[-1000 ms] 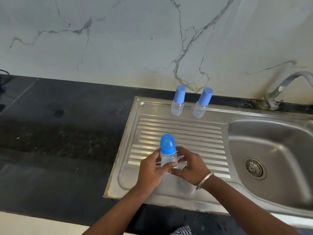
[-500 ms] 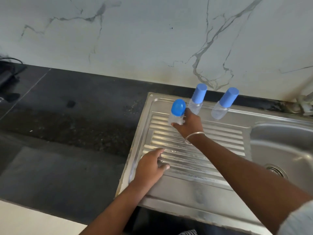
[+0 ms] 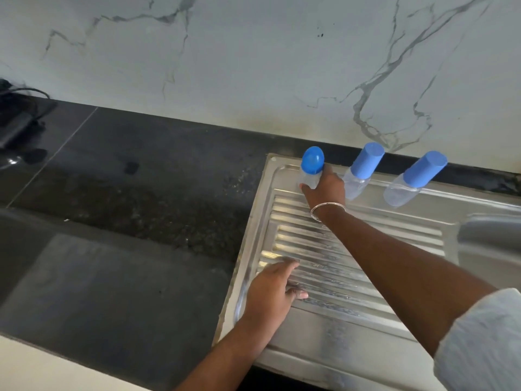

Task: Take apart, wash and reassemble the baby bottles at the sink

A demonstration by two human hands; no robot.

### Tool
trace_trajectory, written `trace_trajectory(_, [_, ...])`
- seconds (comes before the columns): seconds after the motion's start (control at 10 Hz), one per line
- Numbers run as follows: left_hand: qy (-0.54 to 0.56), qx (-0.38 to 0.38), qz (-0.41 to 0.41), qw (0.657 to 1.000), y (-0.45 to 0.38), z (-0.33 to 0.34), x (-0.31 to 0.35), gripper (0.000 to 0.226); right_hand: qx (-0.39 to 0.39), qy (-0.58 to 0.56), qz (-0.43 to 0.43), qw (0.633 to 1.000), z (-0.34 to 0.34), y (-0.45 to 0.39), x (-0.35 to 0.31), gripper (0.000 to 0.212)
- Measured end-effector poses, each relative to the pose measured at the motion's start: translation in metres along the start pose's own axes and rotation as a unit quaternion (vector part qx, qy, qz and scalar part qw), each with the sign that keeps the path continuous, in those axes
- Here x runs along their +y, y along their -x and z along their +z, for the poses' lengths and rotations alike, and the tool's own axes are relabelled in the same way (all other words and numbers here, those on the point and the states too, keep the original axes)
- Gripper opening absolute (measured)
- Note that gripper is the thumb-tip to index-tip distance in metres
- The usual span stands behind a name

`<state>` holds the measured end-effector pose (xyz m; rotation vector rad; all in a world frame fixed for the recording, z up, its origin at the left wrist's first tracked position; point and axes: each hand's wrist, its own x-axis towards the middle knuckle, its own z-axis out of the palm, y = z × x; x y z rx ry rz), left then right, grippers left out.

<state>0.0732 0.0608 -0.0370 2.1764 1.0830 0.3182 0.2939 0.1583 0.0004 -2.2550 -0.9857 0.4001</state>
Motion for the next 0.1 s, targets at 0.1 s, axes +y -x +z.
trace_trajectory(0.1, [0.002, -0.007, 0.004, 1.0, -0.002, 0.0022, -0.0031, 0.065, -0.002, -0.031, 0.006, 1.0, 0.0032, -0.001, -0.004, 0.068])
